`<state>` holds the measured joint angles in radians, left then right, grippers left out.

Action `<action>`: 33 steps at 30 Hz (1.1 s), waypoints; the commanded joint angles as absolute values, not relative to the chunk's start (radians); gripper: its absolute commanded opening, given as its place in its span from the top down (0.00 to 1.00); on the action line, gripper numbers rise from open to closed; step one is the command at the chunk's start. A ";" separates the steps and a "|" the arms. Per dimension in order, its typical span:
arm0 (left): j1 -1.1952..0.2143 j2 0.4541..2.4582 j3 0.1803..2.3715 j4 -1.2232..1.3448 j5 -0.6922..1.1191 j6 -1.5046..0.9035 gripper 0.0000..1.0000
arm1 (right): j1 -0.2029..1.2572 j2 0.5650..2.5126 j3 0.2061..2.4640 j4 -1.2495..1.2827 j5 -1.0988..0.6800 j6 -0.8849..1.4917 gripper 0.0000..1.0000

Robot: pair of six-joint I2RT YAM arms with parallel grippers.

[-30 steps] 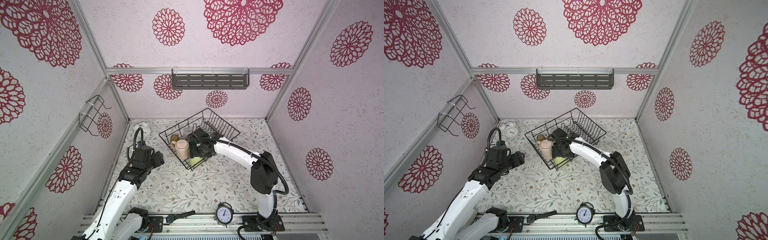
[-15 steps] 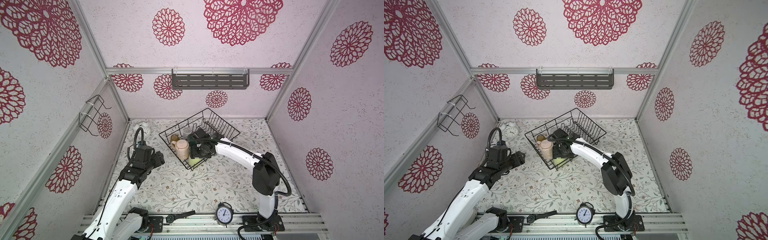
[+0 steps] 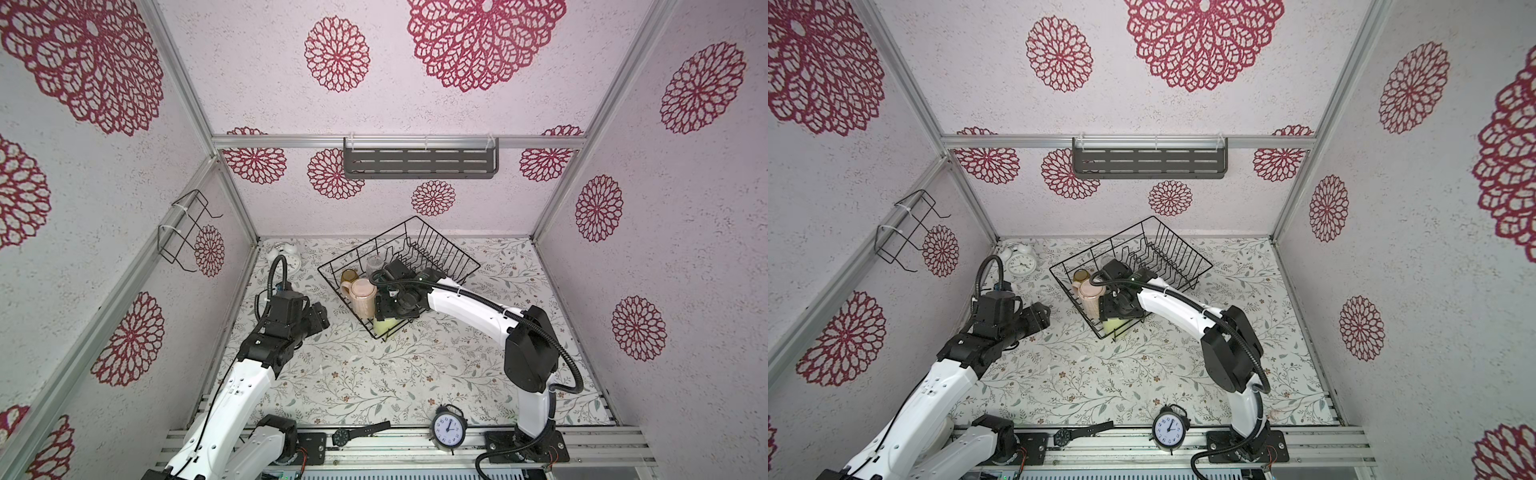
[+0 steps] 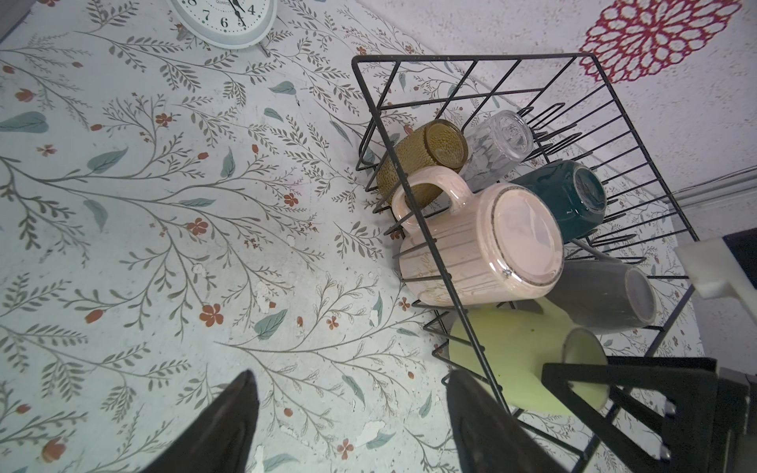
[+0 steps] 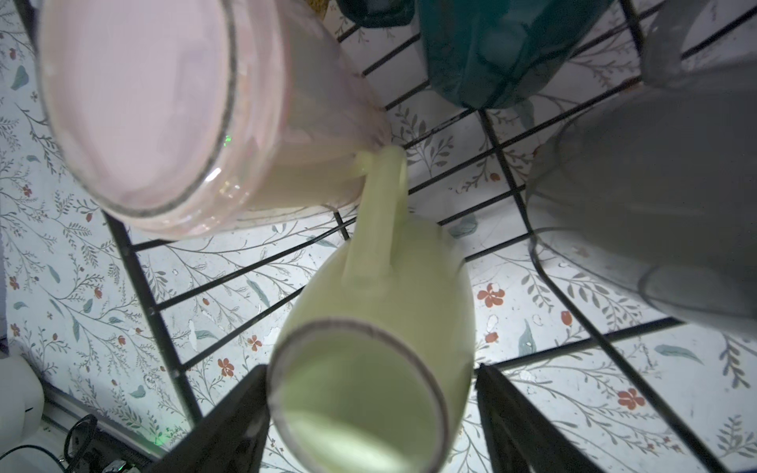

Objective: Load cups into a dish rack
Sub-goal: Place the cup upside down at the dish rack, then reset both arms

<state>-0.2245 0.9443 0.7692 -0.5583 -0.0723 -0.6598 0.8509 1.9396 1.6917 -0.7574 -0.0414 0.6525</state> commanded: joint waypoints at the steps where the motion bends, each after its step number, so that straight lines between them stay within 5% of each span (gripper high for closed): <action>1: -0.216 0.930 0.764 -0.541 -0.083 -0.666 0.23 | 0.861 1.887 1.706 -0.803 -0.057 0.658 0.17; 14: -0.216 0.885 0.794 -0.583 -0.187 -0.645 0.20 | 0.860 1.693 1.616 -0.670 0.052 0.625 0.15; 17: -0.216 0.860 0.803 -0.585 -0.231 -0.625 0.17 | 0.862 1.562 1.512 -0.576 0.196 0.617 0.15; 19: -0.216 0.843 0.813 -0.590 -0.253 -0.607 0.15 | 0.861 1.443 1.407 -0.468 0.307 0.583 0.01; 23: -0.216 0.821 0.834 -0.617 -0.307 -0.564 0.02 | 0.859 1.225 1.193 -0.220 0.534 0.434 0.01; 26: -0.216 0.813 0.853 -0.630 -0.413 -0.544 0.03 | 0.843 1.079 1.013 -0.016 0.748 0.294 0.01; 28: -0.215 0.814 0.871 -0.626 -0.512 -0.556 0.03 | 0.791 1.008 0.940 0.011 0.922 0.308 0.01; 33: -0.212 0.823 0.875 -0.580 -0.680 -0.579 0.03 | 0.487 0.857 0.781 0.021 0.819 0.342 0.01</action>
<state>-0.2226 0.8234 0.8604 -0.6075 -0.5293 -0.5694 0.5980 0.9131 0.8341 -0.0563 0.7441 0.3733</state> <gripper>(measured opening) 0.974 0.988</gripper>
